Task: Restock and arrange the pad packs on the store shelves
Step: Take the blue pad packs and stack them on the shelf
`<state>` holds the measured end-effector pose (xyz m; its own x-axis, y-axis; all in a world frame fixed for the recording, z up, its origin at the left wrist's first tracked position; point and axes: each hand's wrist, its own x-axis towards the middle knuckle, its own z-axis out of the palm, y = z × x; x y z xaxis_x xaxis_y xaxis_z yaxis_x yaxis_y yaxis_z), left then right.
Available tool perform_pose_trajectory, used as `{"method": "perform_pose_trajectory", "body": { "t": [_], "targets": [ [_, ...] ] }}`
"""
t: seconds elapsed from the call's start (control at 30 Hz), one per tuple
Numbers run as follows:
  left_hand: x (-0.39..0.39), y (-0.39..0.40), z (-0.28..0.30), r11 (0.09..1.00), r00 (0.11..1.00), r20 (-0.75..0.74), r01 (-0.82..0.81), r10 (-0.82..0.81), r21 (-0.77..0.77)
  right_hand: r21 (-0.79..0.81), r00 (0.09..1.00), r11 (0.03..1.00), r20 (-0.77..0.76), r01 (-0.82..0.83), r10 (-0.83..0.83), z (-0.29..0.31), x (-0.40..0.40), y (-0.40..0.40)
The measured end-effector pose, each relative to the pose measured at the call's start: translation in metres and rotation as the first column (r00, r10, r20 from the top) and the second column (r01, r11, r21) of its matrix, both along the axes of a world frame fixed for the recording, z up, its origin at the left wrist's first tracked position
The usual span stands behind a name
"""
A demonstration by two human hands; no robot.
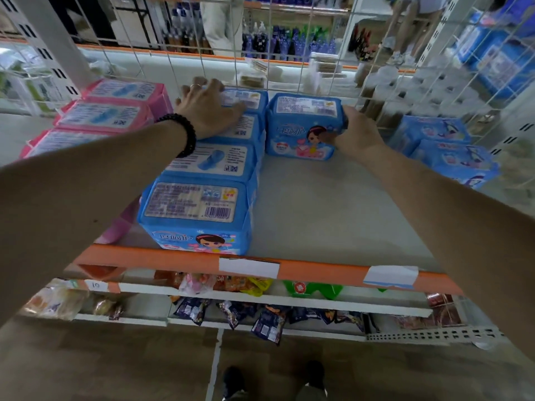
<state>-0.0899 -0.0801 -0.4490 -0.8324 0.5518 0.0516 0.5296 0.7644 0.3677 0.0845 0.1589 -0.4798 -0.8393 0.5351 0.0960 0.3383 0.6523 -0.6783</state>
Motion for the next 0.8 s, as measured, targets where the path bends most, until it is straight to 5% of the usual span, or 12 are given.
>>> {"method": "perform_pose_trajectory", "body": {
  "t": [0.47, 0.8],
  "targets": [
    [0.002, -0.018, -0.002, 0.998, 0.985, 0.173, -0.019, 0.009, 0.058, 0.055, 0.992, 0.992, 0.051, 0.112, -0.114, 0.002, 0.005, -0.010],
    [0.017, -0.020, -0.001, 0.993, 0.994, -0.024, -0.107, 0.109, 0.054, 0.126, 0.992, 0.986, 0.049, 0.107, -0.114, 0.014, 0.029, -0.047]
  ]
}}
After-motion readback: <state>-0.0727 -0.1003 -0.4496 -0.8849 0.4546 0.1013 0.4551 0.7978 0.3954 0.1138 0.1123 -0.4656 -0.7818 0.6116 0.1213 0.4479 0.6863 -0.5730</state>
